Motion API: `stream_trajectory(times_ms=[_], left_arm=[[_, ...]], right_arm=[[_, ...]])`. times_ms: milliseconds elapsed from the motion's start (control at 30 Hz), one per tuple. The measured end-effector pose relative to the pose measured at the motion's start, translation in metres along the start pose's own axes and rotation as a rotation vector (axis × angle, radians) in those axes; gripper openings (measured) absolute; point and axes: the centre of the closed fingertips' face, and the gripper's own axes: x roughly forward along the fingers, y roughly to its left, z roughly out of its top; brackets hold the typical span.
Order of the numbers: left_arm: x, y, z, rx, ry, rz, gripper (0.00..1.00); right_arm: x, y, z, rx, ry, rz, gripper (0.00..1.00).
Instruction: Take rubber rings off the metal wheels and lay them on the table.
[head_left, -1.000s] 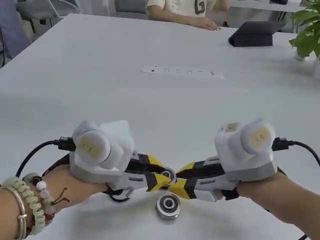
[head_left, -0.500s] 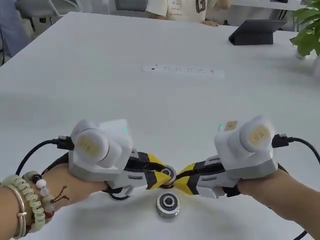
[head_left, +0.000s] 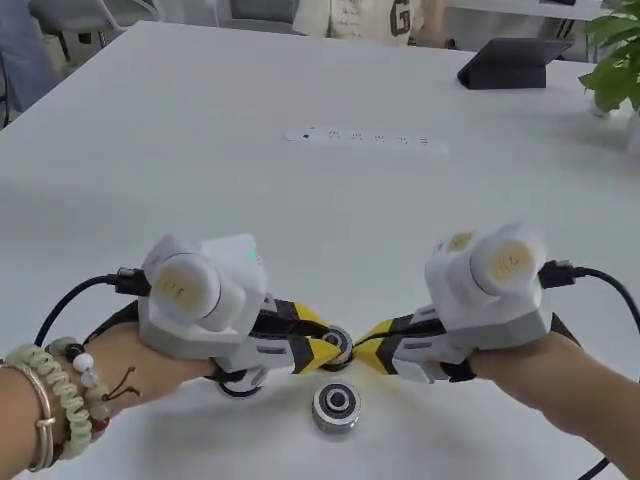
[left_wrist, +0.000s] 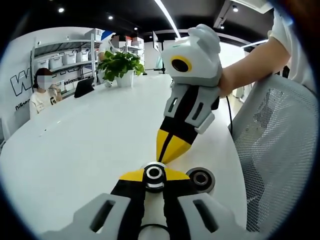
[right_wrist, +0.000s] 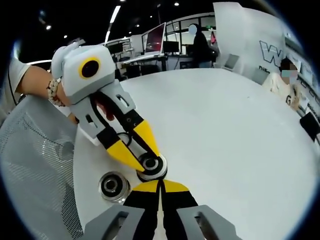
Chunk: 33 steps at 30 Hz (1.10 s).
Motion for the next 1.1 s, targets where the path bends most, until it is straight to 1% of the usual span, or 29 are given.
stream_trajectory(times_ms=[133, 233, 267, 400, 433, 500, 533, 567, 667, 700, 767, 867, 933, 967, 1033, 1100], left_arm=[[0.000, 0.000, 0.000, 0.003, 0.003, 0.001, 0.07], [0.001, 0.001, 0.001, 0.001, 0.004, 0.001, 0.07], [0.001, 0.000, 0.001, 0.002, 0.004, 0.000, 0.07], [0.001, 0.001, 0.001, 0.005, 0.005, 0.000, 0.07], [0.002, 0.001, 0.001, 0.007, 0.005, 0.001, 0.07], [0.002, 0.001, 0.002, 0.005, 0.005, 0.001, 0.07], [0.002, 0.001, 0.002, 0.003, 0.003, 0.001, 0.07], [0.002, 0.001, 0.002, 0.002, 0.002, 0.002, 0.07], [0.002, 0.001, 0.002, 0.000, 0.001, 0.003, 0.07], [0.002, 0.001, 0.002, -0.001, 0.001, 0.003, 0.07], [0.002, 0.001, 0.002, -0.011, -0.004, 0.003, 0.07], [0.003, 0.001, 0.002, -0.012, -0.009, -0.003, 0.07], [0.002, 0.001, 0.002, -0.009, -0.011, -0.003, 0.07], [0.002, 0.001, 0.002, -0.006, -0.012, -0.004, 0.07], [0.002, 0.001, 0.002, -0.003, -0.013, -0.003, 0.07], [0.002, 0.001, 0.002, 0.000, -0.013, -0.003, 0.07]], right_arm=[[-0.002, -0.003, 0.003, 0.102, -0.025, 0.012, 0.00], [-0.002, -0.005, 0.003, 0.145, -0.034, 0.017, 0.00], [-0.003, -0.005, 0.002, 0.172, -0.039, 0.022, 0.00], [-0.005, -0.008, 0.006, 0.241, -0.069, 0.025, 0.00], [-0.005, -0.009, 0.006, 0.289, -0.072, 0.029, 0.00], [-0.005, -0.009, 0.004, 0.309, -0.073, 0.034, 0.00], [-0.005, -0.009, 0.004, 0.331, -0.075, 0.034, 0.00], [-0.006, -0.010, 0.005, 0.372, -0.081, 0.039, 0.00], [-0.006, -0.009, 0.005, 0.457, -0.087, 0.049, 0.00], [-0.006, -0.009, 0.004, 0.496, -0.090, 0.053, 0.00], [-0.005, -0.012, 0.002, 0.542, -0.091, 0.049, 0.00], [-0.005, -0.012, 0.001, 0.556, -0.093, 0.056, 0.00], [-0.006, -0.011, 0.003, 0.606, -0.107, 0.067, 0.00], [-0.007, -0.011, 0.004, 0.620, -0.114, 0.075, 0.00], [-0.007, -0.011, 0.005, 0.622, -0.119, 0.078, 0.00], [-0.007, -0.008, 0.007, 0.628, -0.127, 0.087, 0.00]])
